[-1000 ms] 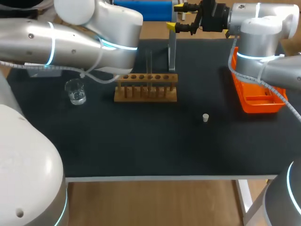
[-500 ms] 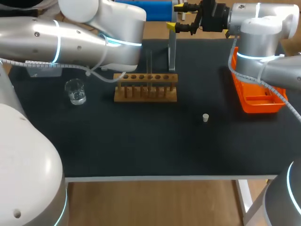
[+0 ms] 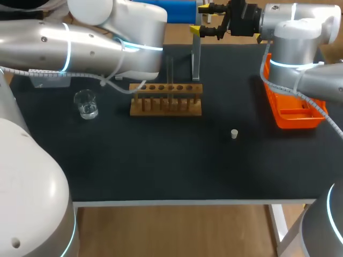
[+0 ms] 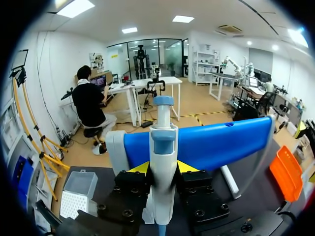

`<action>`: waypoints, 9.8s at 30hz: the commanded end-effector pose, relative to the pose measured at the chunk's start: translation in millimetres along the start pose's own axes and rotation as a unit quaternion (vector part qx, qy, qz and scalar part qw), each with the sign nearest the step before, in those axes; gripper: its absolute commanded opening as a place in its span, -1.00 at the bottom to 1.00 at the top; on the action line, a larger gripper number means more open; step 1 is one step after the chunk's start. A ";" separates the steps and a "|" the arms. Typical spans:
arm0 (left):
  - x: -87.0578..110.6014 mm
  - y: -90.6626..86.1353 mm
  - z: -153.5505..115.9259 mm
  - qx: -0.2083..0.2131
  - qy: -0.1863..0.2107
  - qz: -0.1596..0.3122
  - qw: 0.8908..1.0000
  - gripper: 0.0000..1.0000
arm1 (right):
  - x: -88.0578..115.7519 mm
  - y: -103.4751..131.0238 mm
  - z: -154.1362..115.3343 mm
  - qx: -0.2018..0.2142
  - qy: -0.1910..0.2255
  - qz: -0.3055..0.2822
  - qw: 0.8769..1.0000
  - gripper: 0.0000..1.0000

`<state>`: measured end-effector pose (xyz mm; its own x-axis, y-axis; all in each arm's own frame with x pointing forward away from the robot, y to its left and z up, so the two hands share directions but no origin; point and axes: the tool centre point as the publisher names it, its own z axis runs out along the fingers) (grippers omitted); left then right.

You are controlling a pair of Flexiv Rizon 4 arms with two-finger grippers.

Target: Invert the test tube, pick up the pipette, mount the tip to pipette, aspirate from beaker and dispense into the tube, eject the tip, return the pipette, and cap with the stopper.

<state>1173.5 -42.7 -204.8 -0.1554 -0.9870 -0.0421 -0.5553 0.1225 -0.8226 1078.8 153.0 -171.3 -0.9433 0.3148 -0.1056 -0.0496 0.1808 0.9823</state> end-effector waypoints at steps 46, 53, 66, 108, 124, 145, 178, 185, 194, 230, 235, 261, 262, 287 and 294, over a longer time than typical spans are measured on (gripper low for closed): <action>55.5 69.3 -148.6 0.135 0.405 0.159 0.890 1.00 | -0.8 0.0 -0.7 0.000 0.002 0.000 1.000 1.00; 63.1 82.5 -149.8 0.119 0.425 0.178 0.879 1.00 | -0.8 0.0 -0.7 0.000 0.002 0.000 1.000 1.00; 67.0 81.7 -147.9 0.116 0.431 0.193 0.874 1.00 | -0.8 0.0 -0.7 0.000 0.002 0.000 1.000 1.00; 147.8 121.0 -100.8 0.099 0.516 0.272 0.806 1.00 | -0.8 0.0 -0.7 0.000 0.002 0.000 1.000 1.00; 162.1 133.8 -88.7 0.086 0.533 0.278 0.795 1.00 | -0.8 0.0 -0.7 0.000 0.002 0.000 1.000 1.00; 175.9 139.4 -74.1 0.072 0.553 0.291 0.777 1.00 | -0.8 0.0 -0.7 0.000 0.002 0.000 1.000 1.00; 175.9 152.1 -74.6 0.060 0.539 0.292 0.788 1.00 | -0.8 0.0 -0.7 0.000 0.002 0.000 1.000 1.00; 175.2 152.4 -74.8 0.048 0.538 0.301 0.786 1.00 | -0.8 0.0 -0.7 0.000 0.002 0.000 1.000 1.00; 169.5 148.0 -79.3 0.041 0.526 0.313 0.790 1.00 | -0.8 0.0 -0.7 0.000 0.002 0.000 1.000 1.00; 163.1 147.8 -85.2 0.035 0.515 0.317 0.796 1.00 | -0.8 0.0 -0.7 0.000 0.002 0.000 1.000 1.00; 163.1 147.8 -85.2 0.035 0.515 0.317 0.796 1.00 | -0.8 0.0 -0.7 0.000 0.002 0.000 1.000 1.00; 163.1 147.8 -85.2 0.035 0.515 0.317 0.796 1.00 | 48.9 -28.0 -194.8 0.045 -0.042 -0.008 0.998 1.00; 163.1 147.8 -85.2 0.035 0.515 0.317 0.796 1.00 | 52.7 -32.4 -205.3 0.049 -0.045 -0.005 0.998 1.00; 163.1 147.8 -85.2 0.035 0.515 0.317 0.796 1.00 | 162.4 -145.6 -285.3 0.119 0.012 0.034 0.992 1.00; 163.1 147.8 -85.2 0.035 0.515 0.317 0.796 1.00 | 175.4 -174.1 -269.9 0.145 0.008 0.033 0.989 1.00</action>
<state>996.1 -176.6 -284.6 -0.9930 -0.1177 -0.0038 -0.0586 0.5215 -0.8512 833.5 -85.7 -309.6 -0.9494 0.3125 -0.0326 0.1059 0.4161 0.9031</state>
